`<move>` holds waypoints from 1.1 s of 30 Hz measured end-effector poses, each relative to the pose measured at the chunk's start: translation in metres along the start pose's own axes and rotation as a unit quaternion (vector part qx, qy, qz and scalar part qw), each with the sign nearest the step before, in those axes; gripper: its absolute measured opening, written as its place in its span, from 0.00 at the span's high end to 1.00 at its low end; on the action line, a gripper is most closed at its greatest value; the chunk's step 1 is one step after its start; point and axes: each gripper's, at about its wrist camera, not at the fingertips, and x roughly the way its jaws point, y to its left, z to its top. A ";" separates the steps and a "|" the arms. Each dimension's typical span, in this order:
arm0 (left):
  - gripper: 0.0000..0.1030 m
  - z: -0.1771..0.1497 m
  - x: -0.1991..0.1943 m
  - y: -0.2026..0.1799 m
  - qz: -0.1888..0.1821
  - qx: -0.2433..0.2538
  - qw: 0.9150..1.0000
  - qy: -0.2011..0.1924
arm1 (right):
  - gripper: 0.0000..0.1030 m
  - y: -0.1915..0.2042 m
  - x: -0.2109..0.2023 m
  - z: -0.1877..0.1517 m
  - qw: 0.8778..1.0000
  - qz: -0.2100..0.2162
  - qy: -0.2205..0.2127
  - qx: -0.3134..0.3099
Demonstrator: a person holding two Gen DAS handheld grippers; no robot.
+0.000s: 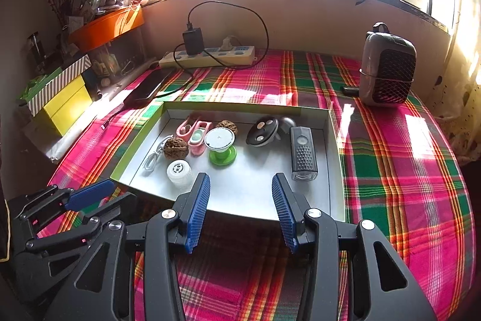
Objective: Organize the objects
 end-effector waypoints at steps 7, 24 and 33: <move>0.69 -0.016 -0.002 0.000 0.013 -0.001 1.000 0.011 | 0.57 -0.002 -0.006 -0.020 1.000 -0.028 0.013 -0.004; 0.69 -0.046 0.007 0.005 0.048 -0.005 0.998 0.046 | 0.57 -0.018 -0.001 -0.059 0.994 -0.082 0.067 0.004; 0.69 -0.047 0.006 0.005 0.050 -0.011 0.998 0.041 | 0.57 -0.028 -0.001 -0.066 0.992 -0.097 0.082 0.014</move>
